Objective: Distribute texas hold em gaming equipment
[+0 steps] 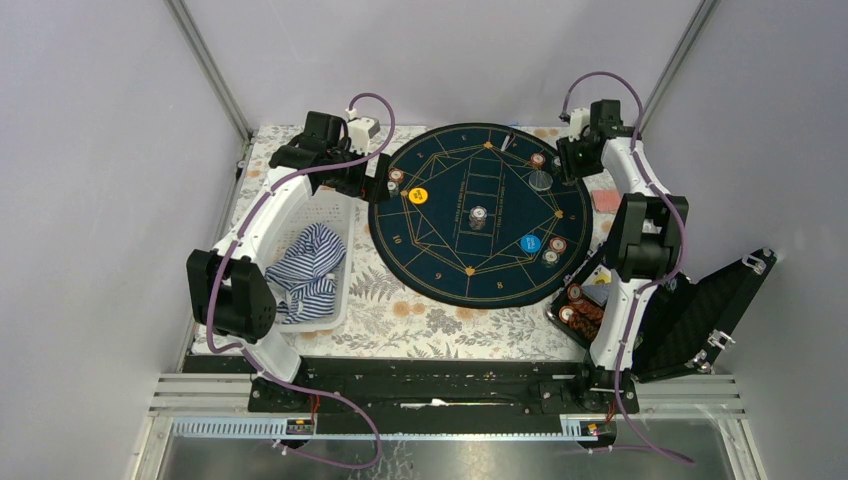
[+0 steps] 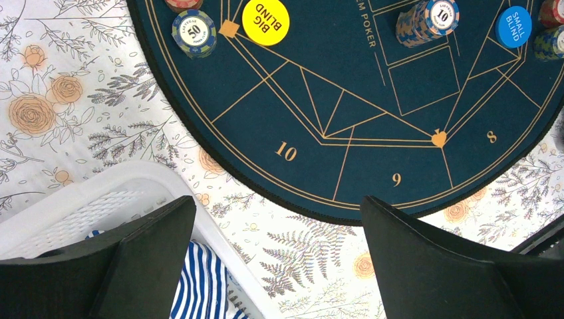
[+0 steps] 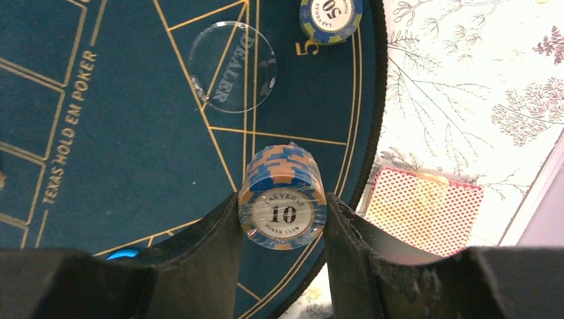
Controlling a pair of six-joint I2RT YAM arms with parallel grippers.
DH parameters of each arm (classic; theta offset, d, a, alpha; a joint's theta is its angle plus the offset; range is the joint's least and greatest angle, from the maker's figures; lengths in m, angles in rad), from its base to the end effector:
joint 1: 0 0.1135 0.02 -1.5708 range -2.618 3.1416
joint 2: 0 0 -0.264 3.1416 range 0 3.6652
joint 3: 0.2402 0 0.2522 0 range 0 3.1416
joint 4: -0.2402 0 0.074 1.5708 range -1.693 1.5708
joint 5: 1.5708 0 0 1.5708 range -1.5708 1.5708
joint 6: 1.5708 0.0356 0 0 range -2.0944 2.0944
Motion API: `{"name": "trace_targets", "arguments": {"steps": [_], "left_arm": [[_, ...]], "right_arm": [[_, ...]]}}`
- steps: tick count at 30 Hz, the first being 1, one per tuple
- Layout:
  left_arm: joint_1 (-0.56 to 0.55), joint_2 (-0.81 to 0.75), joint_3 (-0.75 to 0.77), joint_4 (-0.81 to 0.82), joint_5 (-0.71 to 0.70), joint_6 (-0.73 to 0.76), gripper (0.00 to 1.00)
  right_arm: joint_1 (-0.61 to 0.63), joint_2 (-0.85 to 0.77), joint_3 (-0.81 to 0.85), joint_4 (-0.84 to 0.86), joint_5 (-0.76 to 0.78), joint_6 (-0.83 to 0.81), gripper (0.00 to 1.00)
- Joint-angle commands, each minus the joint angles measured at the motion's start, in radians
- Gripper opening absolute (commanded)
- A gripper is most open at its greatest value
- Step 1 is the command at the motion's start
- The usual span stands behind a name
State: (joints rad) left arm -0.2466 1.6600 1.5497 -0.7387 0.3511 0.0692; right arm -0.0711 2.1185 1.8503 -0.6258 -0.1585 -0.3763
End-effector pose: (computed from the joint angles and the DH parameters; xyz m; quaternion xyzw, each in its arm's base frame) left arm 0.3506 -0.1009 0.3285 0.2058 0.9000 -0.1936 0.3318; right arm 0.4771 -0.0283 0.2467 -0.1689 0.9254 -0.0006 0.3393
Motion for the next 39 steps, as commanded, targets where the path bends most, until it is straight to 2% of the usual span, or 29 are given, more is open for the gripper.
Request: {"name": "trace_targets", "arguments": {"steps": [1,13,25,27,34,39], "left_arm": [[0.008,-0.009,0.043,0.036,0.016,-0.004,0.99],[0.007,-0.007,0.038,0.037,0.011,0.0,0.99],[0.008,0.002,0.041,0.036,0.011,0.002,0.99],[0.007,0.001,0.041,0.036,0.013,0.001,0.99],[0.007,-0.004,0.044,0.035,0.014,0.0,0.99],[0.008,-0.017,0.043,0.035,0.023,-0.003,0.99]], "right_arm": [[-0.007,0.048,0.028,0.075,0.024,0.013,0.34],[-0.007,0.154,0.113,0.111,0.046,0.028,0.36],[-0.007,0.233,0.18,0.126,0.052,0.03,0.43],[-0.008,0.244,0.193,0.121,0.06,0.028,0.48],[-0.007,0.168,0.188,0.077,0.021,0.031,0.84],[0.022,0.029,0.132,0.021,-0.049,0.025,0.93]]}}
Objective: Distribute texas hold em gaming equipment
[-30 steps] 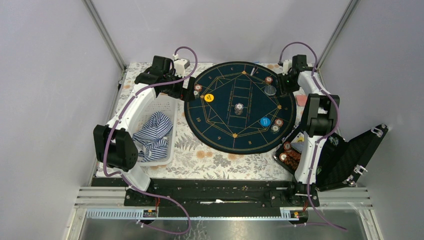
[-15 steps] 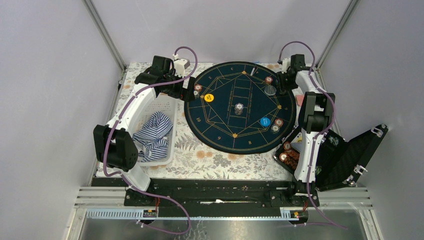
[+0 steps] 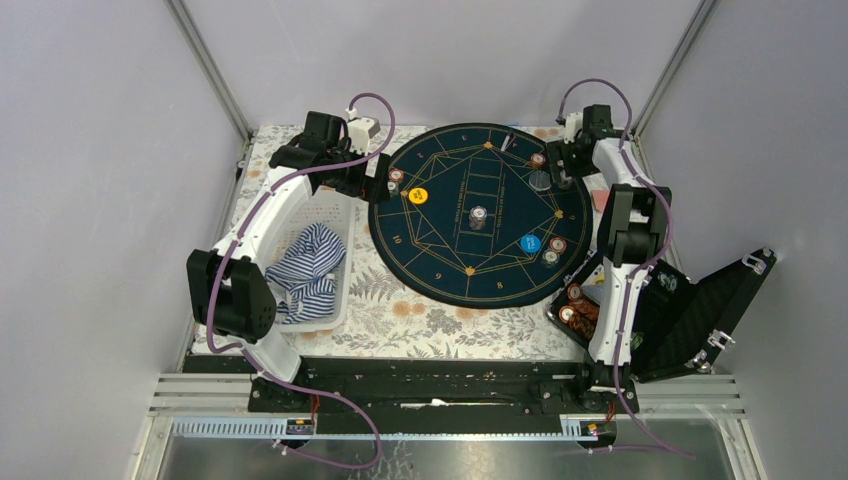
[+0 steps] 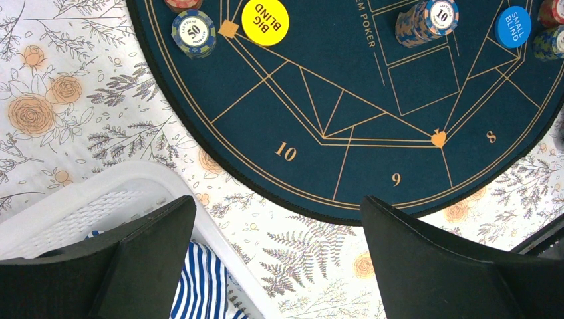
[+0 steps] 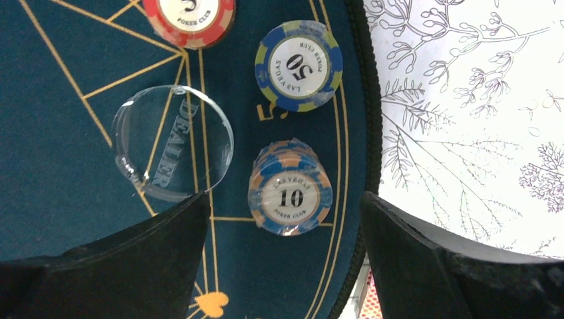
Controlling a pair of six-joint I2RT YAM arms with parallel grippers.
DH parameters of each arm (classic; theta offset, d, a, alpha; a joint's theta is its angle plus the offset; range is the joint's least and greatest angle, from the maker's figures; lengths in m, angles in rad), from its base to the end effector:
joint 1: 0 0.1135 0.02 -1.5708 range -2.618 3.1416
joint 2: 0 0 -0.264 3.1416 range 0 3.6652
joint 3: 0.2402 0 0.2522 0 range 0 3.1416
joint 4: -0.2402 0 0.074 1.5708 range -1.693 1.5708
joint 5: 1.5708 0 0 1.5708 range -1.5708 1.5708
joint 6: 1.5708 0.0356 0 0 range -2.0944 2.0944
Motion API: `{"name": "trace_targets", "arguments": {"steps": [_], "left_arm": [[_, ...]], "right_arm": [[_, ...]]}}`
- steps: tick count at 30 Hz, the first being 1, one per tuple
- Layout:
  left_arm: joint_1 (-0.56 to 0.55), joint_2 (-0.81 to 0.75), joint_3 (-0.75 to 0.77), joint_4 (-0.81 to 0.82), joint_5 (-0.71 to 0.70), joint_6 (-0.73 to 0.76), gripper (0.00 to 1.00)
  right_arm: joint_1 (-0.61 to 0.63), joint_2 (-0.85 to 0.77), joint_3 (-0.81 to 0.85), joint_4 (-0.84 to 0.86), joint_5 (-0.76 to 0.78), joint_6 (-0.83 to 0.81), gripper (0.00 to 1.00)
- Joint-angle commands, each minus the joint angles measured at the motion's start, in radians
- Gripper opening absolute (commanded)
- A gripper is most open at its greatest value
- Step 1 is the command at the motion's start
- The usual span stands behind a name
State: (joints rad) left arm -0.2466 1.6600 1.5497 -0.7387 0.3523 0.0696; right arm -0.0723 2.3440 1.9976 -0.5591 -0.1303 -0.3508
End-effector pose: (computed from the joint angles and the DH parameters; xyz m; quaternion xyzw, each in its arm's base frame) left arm 0.3505 -0.1009 0.3285 0.2061 0.8999 -0.1940 0.3318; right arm 0.5216 -0.0331 0.1897 -0.1520 0.9311 -0.0083 0.3315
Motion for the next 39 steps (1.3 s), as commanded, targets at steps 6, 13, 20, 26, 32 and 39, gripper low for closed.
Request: {"name": "trace_targets", "arguments": {"steps": [6,13,20,26,32,39], "left_arm": [[0.009,-0.031,0.031,0.035,0.022,-0.013,0.99],[0.009,-0.033,0.038,0.027,0.031,-0.011,0.99],[0.009,-0.036,0.041,0.015,0.029,0.003,0.99],[0.009,-0.04,0.038,0.015,0.033,0.002,0.99],[0.01,-0.039,0.038,0.015,0.032,0.002,0.99],[0.01,-0.037,0.039,0.015,0.032,0.0,0.99]], "right_arm": [[0.185,-0.412,-0.219,-0.043,-0.135,-0.003,1.0],[0.347,-0.457,-0.29,-0.066,-0.179,0.062,1.0],[0.44,-0.392,-0.312,-0.067,-0.162,0.076,1.0],[0.456,-0.325,-0.307,-0.048,-0.122,0.092,0.97],[0.459,-0.272,-0.285,-0.048,-0.104,0.098,0.93],[0.46,-0.23,-0.261,-0.045,-0.102,0.102,0.85]]}}
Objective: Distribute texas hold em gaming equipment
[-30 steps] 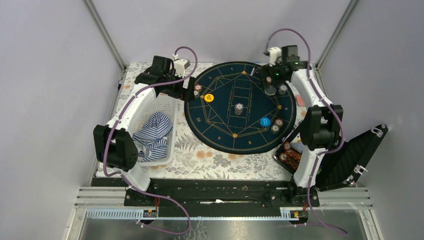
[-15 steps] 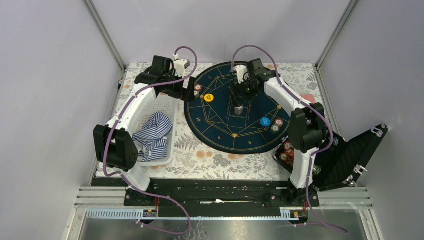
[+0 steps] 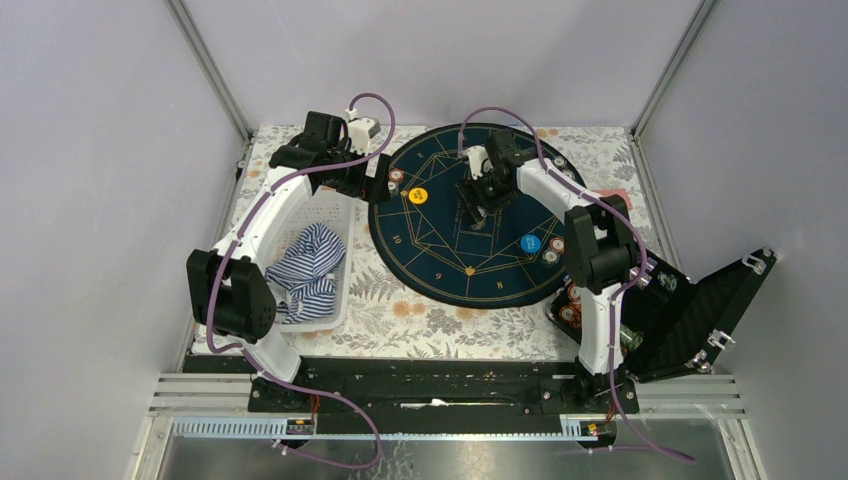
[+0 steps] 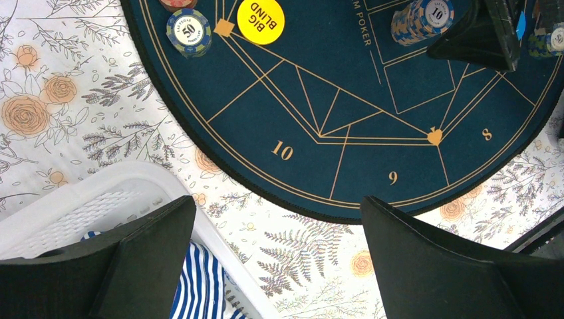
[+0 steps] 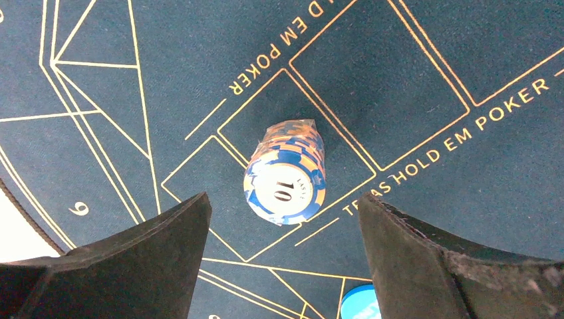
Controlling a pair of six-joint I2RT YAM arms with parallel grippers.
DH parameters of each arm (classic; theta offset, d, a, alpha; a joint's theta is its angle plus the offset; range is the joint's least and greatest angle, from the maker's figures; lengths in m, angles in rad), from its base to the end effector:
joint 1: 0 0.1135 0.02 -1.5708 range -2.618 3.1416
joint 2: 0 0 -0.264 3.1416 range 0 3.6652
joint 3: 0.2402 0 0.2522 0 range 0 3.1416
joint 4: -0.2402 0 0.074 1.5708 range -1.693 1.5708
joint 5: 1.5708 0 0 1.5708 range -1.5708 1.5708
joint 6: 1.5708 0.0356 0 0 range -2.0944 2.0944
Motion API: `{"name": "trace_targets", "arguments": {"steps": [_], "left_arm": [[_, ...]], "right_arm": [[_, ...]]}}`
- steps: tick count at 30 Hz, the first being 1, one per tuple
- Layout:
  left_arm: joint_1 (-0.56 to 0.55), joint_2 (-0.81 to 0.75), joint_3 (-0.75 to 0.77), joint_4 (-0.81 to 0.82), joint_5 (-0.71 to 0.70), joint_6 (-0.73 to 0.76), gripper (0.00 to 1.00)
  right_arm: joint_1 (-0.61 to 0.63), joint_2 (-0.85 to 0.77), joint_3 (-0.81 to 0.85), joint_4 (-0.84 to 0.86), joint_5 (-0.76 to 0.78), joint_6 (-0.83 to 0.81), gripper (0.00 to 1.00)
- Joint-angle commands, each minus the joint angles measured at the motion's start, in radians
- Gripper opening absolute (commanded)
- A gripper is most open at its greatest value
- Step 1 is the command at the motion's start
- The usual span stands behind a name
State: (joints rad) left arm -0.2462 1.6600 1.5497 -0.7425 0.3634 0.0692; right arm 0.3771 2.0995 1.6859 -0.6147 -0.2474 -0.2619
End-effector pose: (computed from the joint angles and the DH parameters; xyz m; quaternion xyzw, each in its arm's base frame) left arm 0.3501 -0.1010 0.3283 0.2073 0.8994 -0.1991 0.3292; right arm 0.4222 0.1766 0.2050 -0.3317 0.8973 0.1340 0.2586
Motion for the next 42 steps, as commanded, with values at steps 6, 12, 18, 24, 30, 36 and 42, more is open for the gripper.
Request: {"name": "trace_targets", "arguments": {"steps": [6,12,18,24,30,36,42], "left_arm": [[0.009,-0.034,0.039,0.019,0.019,0.001,0.99],[0.009,-0.034,0.039,0.019,0.018,0.002,0.99],[0.009,-0.033,0.04,0.019,0.019,0.0,0.99],[0.009,-0.032,0.04,0.019,0.022,0.0,0.99],[0.01,-0.031,0.039,0.019,0.02,0.001,0.99],[0.01,-0.032,0.044,0.019,0.025,-0.001,0.99],[0.01,-0.04,0.04,0.019,0.025,0.001,0.99]], "right_arm": [[0.017,0.043,0.075,0.0,0.02,0.015,0.79],[0.02,0.056,0.09,-0.005,0.023,0.015,0.67],[0.022,0.058,0.098,-0.021,0.032,0.011,0.55],[0.023,0.029,0.094,-0.036,0.03,0.003,0.47],[0.023,-0.037,0.094,-0.067,0.009,-0.001,0.46],[0.023,-0.187,-0.008,-0.083,-0.037,-0.048,0.45],[0.023,-0.375,-0.275,-0.068,-0.079,-0.177,0.45]]}}
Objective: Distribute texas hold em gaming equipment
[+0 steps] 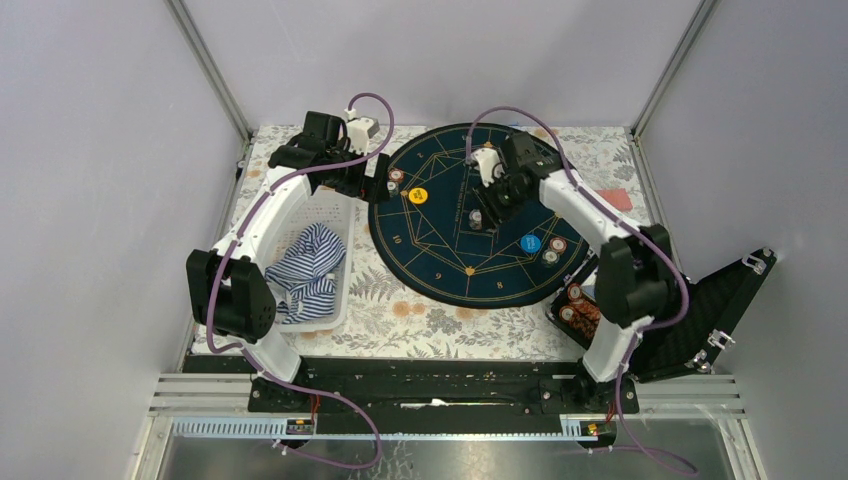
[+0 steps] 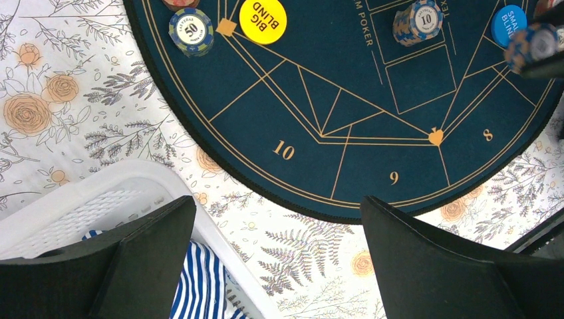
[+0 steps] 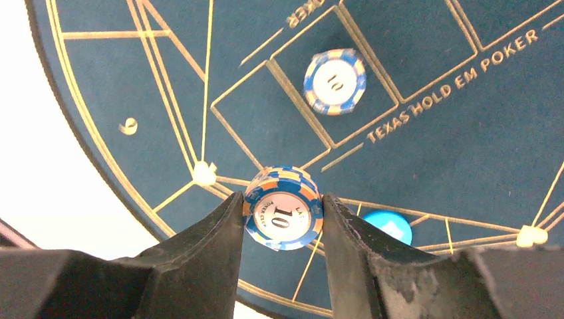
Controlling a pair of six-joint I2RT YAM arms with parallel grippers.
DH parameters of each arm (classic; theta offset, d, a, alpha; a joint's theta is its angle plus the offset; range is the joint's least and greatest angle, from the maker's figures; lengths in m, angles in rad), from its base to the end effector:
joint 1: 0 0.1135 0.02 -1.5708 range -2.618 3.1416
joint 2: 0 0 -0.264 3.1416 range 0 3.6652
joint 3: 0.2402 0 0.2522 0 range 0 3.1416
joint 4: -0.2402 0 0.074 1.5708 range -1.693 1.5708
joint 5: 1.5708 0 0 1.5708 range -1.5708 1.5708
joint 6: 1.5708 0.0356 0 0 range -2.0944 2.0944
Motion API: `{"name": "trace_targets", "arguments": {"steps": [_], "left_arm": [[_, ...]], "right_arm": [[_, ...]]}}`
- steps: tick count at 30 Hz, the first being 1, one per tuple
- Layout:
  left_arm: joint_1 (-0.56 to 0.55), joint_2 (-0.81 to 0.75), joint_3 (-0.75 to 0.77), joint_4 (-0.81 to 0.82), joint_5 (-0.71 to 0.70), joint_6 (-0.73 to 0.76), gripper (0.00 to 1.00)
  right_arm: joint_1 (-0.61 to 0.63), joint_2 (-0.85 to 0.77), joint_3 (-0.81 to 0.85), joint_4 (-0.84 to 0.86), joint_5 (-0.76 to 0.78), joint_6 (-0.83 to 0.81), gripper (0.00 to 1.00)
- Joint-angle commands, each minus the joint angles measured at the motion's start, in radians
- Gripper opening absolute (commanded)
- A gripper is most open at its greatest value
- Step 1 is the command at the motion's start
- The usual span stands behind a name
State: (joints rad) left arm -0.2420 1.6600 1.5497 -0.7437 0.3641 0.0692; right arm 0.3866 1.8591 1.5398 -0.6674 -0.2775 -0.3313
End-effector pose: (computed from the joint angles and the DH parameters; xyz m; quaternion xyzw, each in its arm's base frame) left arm 0.3504 -0.0996 0.3282 0.2055 0.9000 -0.1987 0.3291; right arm 0.3725 0.1622 0.2564 -0.3705 0.8740 0.1403 0.2814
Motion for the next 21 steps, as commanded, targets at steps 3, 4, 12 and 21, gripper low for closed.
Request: {"name": "trace_targets", "arguments": {"steps": [3,4,12,21], "left_arm": [[0.006,-0.043,0.036,0.02,0.027,0.003,0.99],[0.006,-0.045,0.036,0.02,0.027,0.001,0.99],[0.006,-0.048,0.036,0.02,0.037,-0.004,0.99],[0.006,-0.055,0.032,0.02,0.033,0.0,0.99]], "right_arm": [[0.014,-0.216,-0.266,-0.004,-0.04,-0.17,0.45],[0.013,-0.239,-0.311,0.001,-0.038,-0.188,0.45],[0.002,-0.295,-0.512,0.083,0.126,-0.194,0.43],[-0.066,-0.269,-0.549,0.147,0.189,-0.081,0.41]]}}
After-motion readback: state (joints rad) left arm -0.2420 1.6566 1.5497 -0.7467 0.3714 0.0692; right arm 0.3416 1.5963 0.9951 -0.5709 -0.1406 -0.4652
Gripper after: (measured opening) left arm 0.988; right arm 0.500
